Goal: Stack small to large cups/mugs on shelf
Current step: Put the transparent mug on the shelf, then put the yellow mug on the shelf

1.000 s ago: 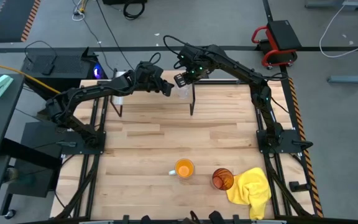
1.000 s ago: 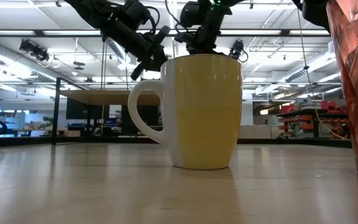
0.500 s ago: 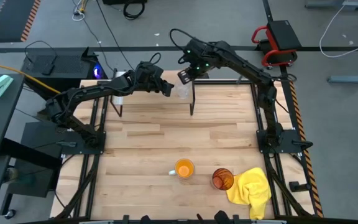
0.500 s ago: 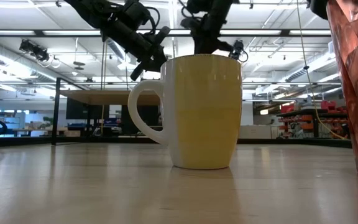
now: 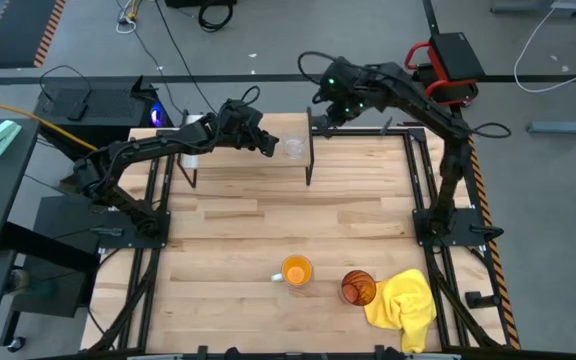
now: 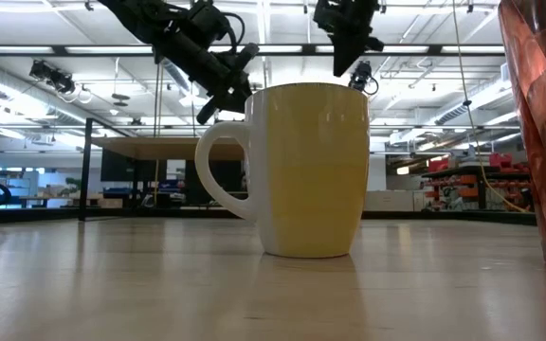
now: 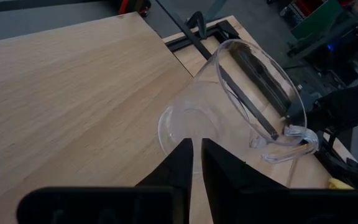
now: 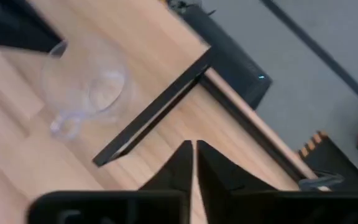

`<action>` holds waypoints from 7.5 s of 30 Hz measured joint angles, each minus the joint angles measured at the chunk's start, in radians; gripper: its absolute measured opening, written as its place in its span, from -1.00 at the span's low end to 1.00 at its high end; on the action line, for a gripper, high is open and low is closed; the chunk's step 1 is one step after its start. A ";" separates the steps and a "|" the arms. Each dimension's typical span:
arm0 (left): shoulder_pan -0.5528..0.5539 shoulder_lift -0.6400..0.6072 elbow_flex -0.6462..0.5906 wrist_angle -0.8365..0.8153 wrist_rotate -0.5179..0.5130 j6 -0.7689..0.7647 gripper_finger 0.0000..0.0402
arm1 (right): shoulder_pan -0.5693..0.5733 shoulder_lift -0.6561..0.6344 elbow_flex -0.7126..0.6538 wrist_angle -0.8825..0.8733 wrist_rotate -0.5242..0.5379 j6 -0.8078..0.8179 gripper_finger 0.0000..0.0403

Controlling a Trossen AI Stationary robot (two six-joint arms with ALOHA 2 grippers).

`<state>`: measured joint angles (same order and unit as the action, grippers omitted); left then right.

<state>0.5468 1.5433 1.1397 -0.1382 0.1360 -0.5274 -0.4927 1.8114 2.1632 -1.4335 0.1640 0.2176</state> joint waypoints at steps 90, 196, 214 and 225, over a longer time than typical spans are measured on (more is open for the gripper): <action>0.024 0.000 -0.001 -0.007 -0.005 -0.029 -0.77 | -0.016 -0.223 -0.883 1.066 -0.349 0.147 -0.99; -0.790 0.095 -0.001 -0.159 -0.192 -0.509 -0.91 | 0.757 -0.508 -1.189 0.779 -0.124 0.668 -0.87; -0.787 0.095 -0.001 -0.155 -0.194 -0.484 -0.89 | 0.938 -0.268 -0.770 0.515 0.053 0.479 -0.99; -0.784 0.095 -0.001 -0.158 -0.195 -0.471 -0.93 | 0.975 -0.045 -0.581 0.500 0.049 0.390 -1.00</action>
<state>-0.2367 1.6379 1.1389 -0.2964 -0.0586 -0.9980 0.4828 1.7661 1.5826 -0.9337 0.2127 0.6079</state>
